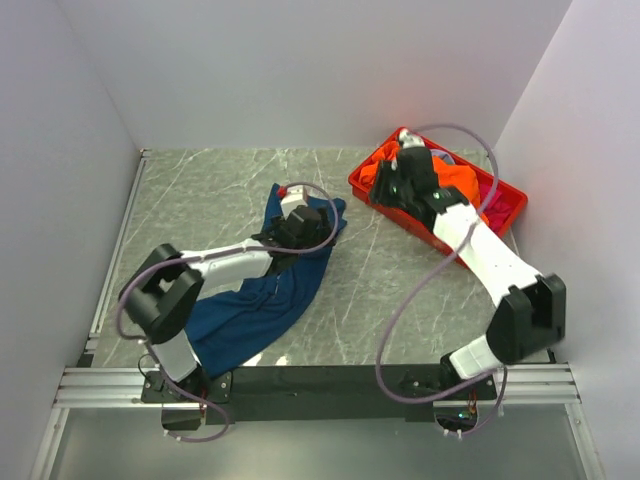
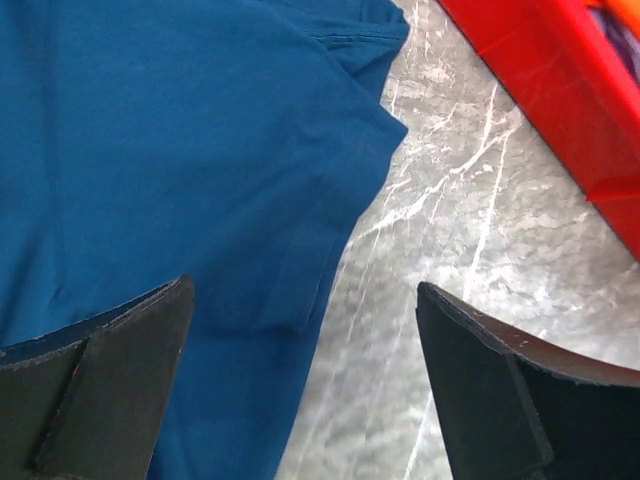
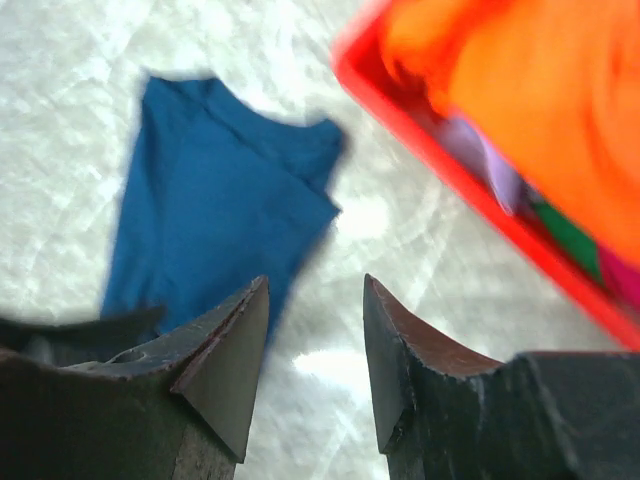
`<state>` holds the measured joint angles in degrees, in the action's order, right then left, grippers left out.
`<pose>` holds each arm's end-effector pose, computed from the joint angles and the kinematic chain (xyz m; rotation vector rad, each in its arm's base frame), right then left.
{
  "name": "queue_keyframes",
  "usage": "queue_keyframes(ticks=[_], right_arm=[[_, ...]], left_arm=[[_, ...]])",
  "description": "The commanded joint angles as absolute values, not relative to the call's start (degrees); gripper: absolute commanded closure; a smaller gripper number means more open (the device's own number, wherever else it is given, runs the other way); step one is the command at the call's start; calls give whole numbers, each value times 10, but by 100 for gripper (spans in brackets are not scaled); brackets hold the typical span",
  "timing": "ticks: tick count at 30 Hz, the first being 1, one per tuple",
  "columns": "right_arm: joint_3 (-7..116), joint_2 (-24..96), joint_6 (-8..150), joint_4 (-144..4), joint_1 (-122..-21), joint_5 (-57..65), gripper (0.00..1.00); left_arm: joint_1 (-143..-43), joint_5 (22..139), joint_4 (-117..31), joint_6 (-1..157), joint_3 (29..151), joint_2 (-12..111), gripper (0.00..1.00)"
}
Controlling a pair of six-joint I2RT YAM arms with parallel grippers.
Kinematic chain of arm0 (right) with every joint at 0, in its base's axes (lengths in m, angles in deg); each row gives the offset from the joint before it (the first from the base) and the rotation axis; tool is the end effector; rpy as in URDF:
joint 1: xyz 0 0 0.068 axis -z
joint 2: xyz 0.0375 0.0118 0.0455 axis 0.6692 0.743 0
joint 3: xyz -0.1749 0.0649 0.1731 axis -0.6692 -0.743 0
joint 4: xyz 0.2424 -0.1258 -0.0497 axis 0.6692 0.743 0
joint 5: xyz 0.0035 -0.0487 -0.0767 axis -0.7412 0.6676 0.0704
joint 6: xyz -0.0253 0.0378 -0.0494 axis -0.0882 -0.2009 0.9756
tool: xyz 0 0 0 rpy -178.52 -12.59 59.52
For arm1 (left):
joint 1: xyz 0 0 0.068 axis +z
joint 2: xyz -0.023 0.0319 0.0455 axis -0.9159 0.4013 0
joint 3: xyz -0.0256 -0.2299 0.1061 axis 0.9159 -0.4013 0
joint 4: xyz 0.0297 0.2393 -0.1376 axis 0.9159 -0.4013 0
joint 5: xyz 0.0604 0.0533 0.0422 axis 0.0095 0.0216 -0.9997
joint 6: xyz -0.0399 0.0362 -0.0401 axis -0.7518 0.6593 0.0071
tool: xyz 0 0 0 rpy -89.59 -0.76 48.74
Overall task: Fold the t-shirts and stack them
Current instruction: Fold the tshirt
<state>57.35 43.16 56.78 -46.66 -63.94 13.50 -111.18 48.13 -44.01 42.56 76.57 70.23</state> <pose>0.3596 0.1432 0.3051 -0.0006 2.1780 0.4060 0.2913 -0.2587 0.1732 -0.2746 2.1601 -0.4622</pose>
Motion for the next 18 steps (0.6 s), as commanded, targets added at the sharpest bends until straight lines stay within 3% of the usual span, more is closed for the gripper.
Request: queue_keyframes(ticks=[1,8,18], right_arm=[[480,361,550,-485,-645,163,50],[321,211,530,-512,-654,157,50],[281,112,534,-491,-657,155,49]], left_arm=[[-1097,539,-388,484,806,746,1],[-1047,597,-386,494,869,841,1],[-954,676,-398,461,903,925,1]])
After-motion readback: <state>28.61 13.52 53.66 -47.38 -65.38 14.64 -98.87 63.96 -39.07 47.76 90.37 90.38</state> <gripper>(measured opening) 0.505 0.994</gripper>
